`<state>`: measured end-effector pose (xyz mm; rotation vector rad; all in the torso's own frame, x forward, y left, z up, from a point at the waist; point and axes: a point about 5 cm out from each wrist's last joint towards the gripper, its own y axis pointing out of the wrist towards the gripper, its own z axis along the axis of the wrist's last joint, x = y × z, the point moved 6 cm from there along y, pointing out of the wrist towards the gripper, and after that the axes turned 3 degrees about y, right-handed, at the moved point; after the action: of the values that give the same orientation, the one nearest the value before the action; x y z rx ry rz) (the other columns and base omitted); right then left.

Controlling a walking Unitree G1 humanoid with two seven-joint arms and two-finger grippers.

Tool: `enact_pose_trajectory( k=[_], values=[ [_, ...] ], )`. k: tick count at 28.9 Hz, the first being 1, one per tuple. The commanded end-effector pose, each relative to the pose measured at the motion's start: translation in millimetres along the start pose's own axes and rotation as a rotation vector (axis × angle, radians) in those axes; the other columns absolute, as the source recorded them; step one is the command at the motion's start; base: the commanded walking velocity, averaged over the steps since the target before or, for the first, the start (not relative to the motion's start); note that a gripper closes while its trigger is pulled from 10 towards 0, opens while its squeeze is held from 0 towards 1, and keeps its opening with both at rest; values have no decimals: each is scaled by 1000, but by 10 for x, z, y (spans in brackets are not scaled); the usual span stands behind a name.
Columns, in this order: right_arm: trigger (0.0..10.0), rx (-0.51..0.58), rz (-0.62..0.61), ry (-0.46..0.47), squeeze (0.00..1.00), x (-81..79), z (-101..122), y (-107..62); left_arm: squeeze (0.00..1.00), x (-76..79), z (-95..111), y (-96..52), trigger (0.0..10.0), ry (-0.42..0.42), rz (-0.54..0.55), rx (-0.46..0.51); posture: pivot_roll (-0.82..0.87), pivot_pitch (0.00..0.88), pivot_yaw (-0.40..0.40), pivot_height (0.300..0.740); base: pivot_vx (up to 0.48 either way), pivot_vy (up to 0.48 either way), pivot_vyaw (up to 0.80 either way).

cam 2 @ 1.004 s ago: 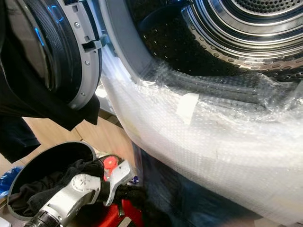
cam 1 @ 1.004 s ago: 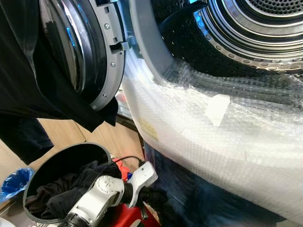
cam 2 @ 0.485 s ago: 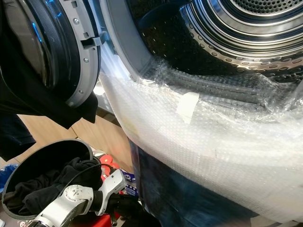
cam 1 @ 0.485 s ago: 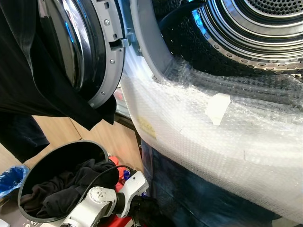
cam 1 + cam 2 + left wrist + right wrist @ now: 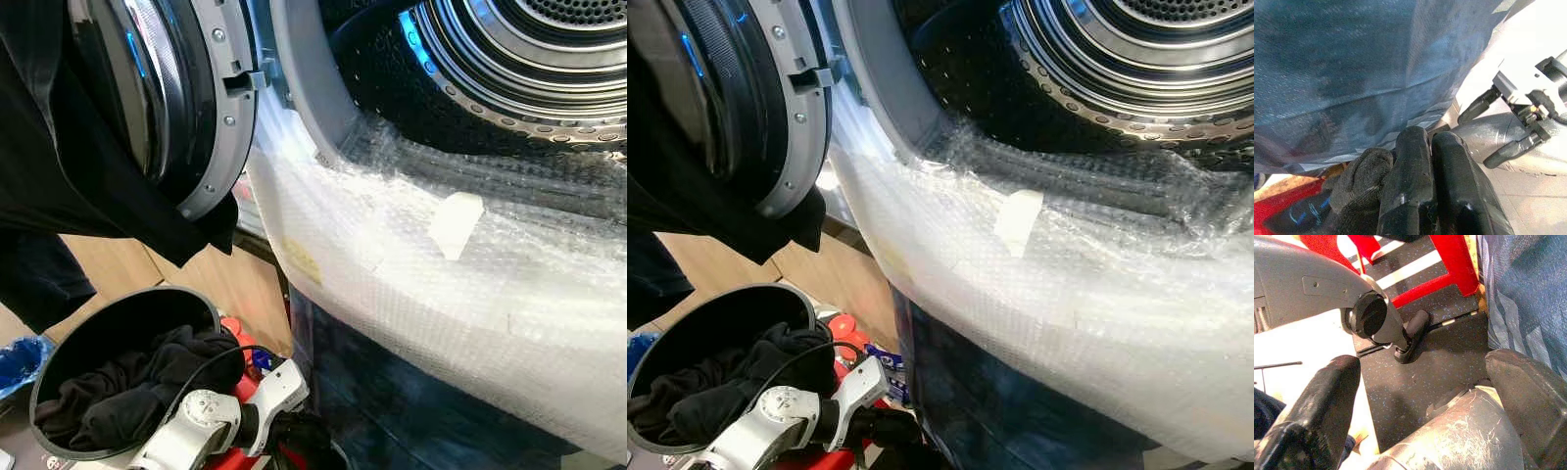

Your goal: Clothes washing

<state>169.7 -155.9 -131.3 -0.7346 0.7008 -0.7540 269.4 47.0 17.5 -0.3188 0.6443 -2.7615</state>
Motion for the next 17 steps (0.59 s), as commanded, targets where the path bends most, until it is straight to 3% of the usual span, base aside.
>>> enact_pose_trajectory(
  k=[1, 10, 17],
  values=[
    [10000, 77, 29, 4, 0, -26, 162, 8, 0, 34, -34, -12, 0, 22, -14, -19, 49, 108, 117, 740, 0, 0, 0],
    [10000, 247, 5, 42, 0, 84, 566, -34, 0, 82, -64, 21, 0, 46, -31, -32, 55, 114, 112, 740, 0, 0, 0],
    [10000, 283, 109, 24, 0, -26, 717, -38, 0, 43, 69, 33, 0, 74, -30, -3, 50, 128, 117, 740, 0, 0, 0]
  ],
)
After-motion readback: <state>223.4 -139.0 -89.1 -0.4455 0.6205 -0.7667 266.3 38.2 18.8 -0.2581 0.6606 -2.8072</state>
